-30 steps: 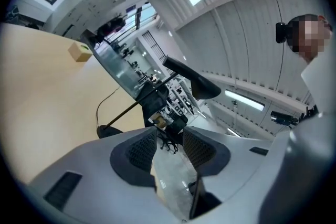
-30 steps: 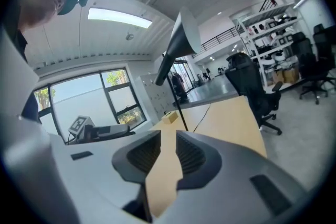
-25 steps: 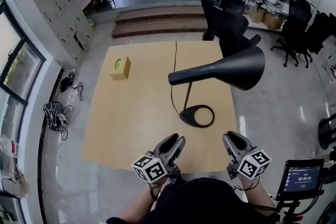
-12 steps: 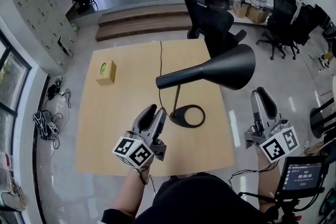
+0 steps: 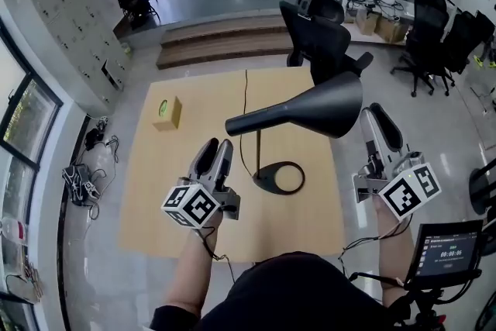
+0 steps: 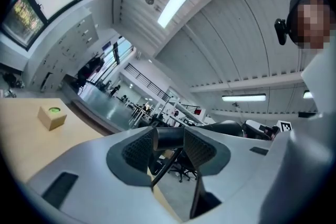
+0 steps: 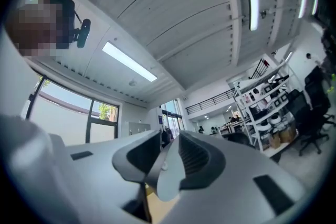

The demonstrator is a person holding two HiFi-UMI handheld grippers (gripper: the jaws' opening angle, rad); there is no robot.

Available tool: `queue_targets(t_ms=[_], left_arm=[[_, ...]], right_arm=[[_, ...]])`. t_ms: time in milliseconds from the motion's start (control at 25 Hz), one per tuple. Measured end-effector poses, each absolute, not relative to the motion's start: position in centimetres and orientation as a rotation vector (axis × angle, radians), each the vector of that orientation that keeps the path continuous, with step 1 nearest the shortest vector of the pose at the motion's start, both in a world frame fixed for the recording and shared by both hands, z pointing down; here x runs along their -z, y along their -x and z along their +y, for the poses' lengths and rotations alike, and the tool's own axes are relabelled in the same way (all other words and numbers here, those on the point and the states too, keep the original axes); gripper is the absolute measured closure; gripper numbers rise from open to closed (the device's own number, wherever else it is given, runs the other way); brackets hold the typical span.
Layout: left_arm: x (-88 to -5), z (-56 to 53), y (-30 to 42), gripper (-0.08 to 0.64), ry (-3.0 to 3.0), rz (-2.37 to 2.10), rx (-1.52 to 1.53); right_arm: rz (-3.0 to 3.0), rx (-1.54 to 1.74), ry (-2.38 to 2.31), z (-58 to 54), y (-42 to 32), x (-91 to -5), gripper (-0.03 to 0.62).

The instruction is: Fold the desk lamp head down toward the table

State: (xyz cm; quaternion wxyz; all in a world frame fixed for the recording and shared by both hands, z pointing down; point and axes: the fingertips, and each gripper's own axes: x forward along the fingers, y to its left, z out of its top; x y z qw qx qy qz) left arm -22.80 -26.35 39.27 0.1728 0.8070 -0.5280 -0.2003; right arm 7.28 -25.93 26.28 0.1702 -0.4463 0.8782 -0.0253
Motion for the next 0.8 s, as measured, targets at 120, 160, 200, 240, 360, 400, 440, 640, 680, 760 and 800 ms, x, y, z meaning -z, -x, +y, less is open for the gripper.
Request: queue_targets(t_ms=[120, 160, 200, 240, 360, 400, 440, 640, 680, 760, 800], left_arm=[[-40.2, -26.4, 23.2, 0.396, -2.268, -1.483, 0.571], [-40.4, -26.5, 23.3, 0.396, -2.268, -1.482, 0.567], [-40.4, -26.8, 23.2, 0.396, -2.269, -1.486, 0.561], [-40.2, -27.2, 23.0, 0.396, -2.273, -1.494, 0.554], [-39.7, -27.7, 23.0, 0.396, -2.296, -1.506, 0.54], [-39.6, -27.8, 22.9, 0.396, -2.304, -1.501, 0.536], [-39.5, -28.1, 22.5, 0.396, -2.31, -1.492, 0.533], [-39.1, -28.8, 21.1, 0.396, -2.33, -1.445, 0.531], [-39.2, -28.9, 21.1, 0.396, -2.329, -1.444, 0.53], [-39.5, -29.1, 21.4, 0.396, -2.326, -1.446, 0.528], [-39.5, -29.1, 21.5, 0.396, -2.326, -1.444, 0.528]], right_arm=[[2.521, 0.121, 1.225, -25.9, -5.7, -27.5, 0.499], [2.521, 0.136, 1.219, -26.0, -5.5, -27.8, 0.499], [2.519, 0.149, 1.217, -26.2, -5.5, -27.9, 0.499], [2.515, 0.162, 1.215, -26.5, -5.7, -27.9, 0.499], [2.49, 0.203, 1.195, -26.7, -5.6, -28.0, 0.499], [2.479, 0.217, 1.186, -26.7, -5.6, -28.0, 0.499], [2.47, 0.232, 1.176, -26.9, -5.8, -27.8, 0.499], [2.472, 0.303, 1.14, -27.8, -6.0, -27.8, 0.499], [2.474, 0.32, 1.135, -28.0, -6.0, -28.0, 0.499], [2.474, 0.342, 1.123, -28.1, -5.9, -28.3, 0.499], [2.473, 0.345, 1.117, -28.0, -5.8, -28.4, 0.499]])
